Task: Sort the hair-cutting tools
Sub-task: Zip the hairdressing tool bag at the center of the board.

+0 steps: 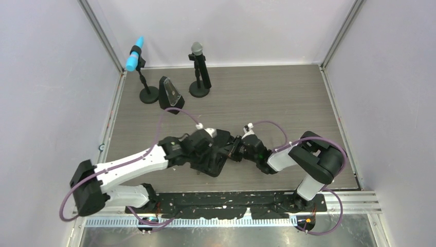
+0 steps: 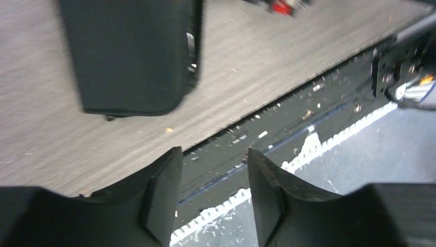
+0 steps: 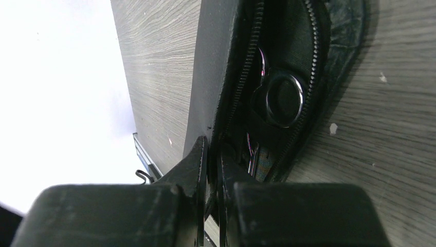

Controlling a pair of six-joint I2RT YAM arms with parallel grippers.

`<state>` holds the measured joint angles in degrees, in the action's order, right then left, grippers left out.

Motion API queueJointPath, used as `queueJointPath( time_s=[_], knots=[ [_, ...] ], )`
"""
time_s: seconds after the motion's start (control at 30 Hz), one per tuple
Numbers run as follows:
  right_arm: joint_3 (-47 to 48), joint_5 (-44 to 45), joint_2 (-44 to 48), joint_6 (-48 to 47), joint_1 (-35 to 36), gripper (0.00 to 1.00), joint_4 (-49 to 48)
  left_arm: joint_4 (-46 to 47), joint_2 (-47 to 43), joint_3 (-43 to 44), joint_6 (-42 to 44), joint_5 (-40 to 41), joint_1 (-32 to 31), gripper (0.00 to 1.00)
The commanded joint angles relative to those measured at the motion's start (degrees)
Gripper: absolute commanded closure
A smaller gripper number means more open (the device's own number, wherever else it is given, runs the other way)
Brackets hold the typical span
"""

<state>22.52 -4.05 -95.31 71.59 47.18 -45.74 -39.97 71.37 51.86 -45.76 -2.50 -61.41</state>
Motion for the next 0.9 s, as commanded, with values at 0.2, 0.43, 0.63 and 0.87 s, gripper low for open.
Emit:
queueJointPath(
  time_s=[0.2,0.43,0.63,0.87],
  knots=[
    [3.7,-0.5,3.8,-13.3,-1.8,0.87,16.0,1.9,-1.3,-4.1,9.3,-1.0,21.2,0.42],
    [10.8,1.9,12.5,-20.7,-1.5,0.57,32.9,3.8,10.2,-1.3,9.9,-1.6,21.3,0.47],
    [12.4,3.8,18.3,-21.8,-1.5,0.45,40.7,5.4,9.6,-2.6,8.6,-1.9,20.4,0.47],
    [11.8,5.6,17.8,-18.4,-1.4,0.32,43.0,6.3,10.1,-2.2,7.8,-2.2,19.6,0.47]
  ],
)
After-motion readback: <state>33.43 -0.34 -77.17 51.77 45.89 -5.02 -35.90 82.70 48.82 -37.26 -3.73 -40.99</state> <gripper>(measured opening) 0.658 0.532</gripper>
